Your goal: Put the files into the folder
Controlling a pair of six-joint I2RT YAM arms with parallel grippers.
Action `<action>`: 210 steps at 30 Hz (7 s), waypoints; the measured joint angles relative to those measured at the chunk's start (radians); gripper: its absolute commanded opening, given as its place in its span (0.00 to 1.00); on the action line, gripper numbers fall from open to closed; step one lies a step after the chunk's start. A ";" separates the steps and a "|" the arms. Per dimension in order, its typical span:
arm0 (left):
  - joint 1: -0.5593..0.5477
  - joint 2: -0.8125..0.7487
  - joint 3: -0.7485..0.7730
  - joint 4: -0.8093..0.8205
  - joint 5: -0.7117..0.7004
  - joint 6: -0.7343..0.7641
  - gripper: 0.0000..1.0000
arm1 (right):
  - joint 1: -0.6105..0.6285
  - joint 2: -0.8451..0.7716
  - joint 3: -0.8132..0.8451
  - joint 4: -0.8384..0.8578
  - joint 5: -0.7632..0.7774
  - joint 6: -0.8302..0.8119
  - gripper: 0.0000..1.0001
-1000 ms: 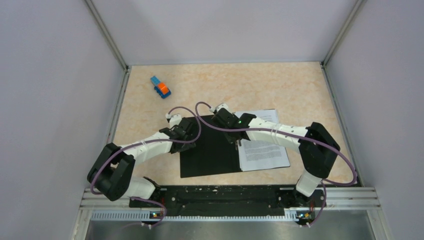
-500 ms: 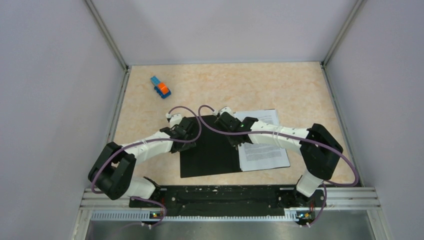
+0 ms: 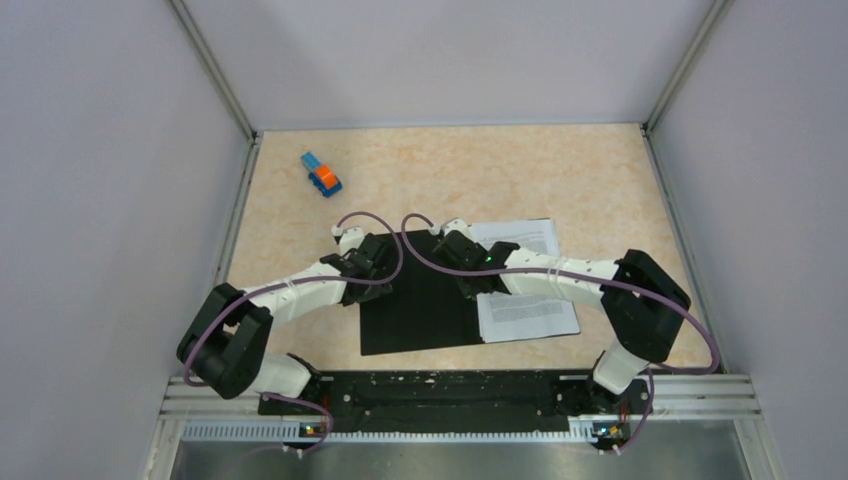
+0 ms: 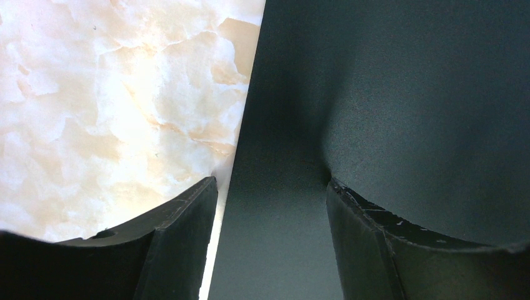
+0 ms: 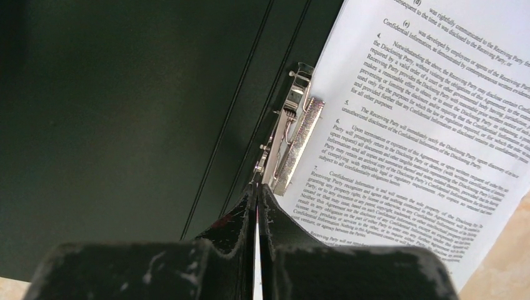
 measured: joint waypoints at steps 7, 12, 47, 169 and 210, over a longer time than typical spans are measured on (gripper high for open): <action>0.000 0.000 0.000 0.000 0.000 0.000 0.69 | 0.000 -0.003 -0.045 0.049 -0.007 0.017 0.00; 0.000 0.000 0.000 0.000 0.000 -0.001 0.69 | 0.000 -0.003 -0.066 0.071 -0.007 0.026 0.00; 0.000 0.004 0.002 -0.001 0.000 -0.004 0.69 | -0.015 0.020 -0.103 0.127 -0.036 0.044 0.00; 0.090 -0.116 0.081 -0.068 0.134 0.125 0.73 | -0.048 0.167 0.064 0.114 0.068 0.190 0.25; 0.256 -0.195 0.008 0.013 0.283 0.180 0.89 | -0.182 0.092 0.112 0.068 -0.028 0.171 0.00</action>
